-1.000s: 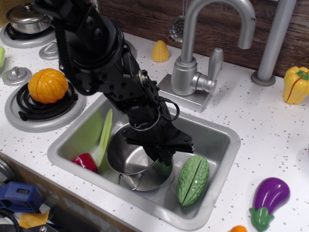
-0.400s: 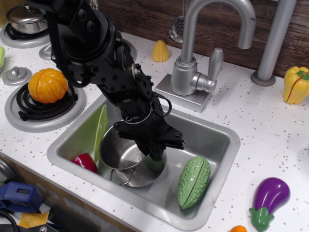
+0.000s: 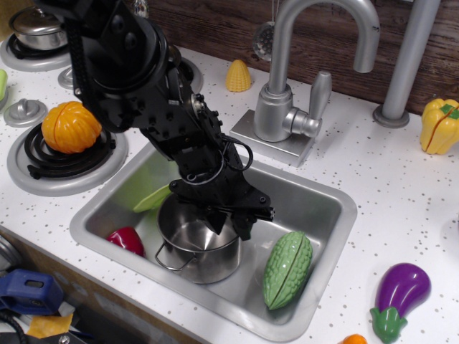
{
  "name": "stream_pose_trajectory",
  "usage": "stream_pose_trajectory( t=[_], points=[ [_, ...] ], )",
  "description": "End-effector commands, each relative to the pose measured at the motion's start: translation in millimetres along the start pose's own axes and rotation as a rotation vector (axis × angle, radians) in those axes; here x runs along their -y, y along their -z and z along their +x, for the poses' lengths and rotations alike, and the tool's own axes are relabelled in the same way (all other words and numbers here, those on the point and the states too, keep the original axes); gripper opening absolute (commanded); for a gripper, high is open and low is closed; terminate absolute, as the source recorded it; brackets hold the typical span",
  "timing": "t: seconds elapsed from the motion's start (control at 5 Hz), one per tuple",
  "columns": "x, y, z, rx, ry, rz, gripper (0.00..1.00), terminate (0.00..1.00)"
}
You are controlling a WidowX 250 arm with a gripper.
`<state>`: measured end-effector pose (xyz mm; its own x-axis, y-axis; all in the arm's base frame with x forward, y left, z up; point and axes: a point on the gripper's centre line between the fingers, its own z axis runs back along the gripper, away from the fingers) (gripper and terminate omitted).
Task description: Flip pot upright in sink
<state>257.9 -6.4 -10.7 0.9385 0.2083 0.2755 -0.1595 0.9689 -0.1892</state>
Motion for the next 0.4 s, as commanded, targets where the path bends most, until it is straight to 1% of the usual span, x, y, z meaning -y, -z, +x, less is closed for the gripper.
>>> stream_pose_trajectory(
  t=[0.0, 0.2],
  points=[
    [-0.2, -7.4, 7.8, 0.039, 0.004, -0.003, 1.00, 0.00],
    [-0.2, -7.4, 7.8, 0.039, 0.004, -0.003, 1.00, 1.00]
  ],
)
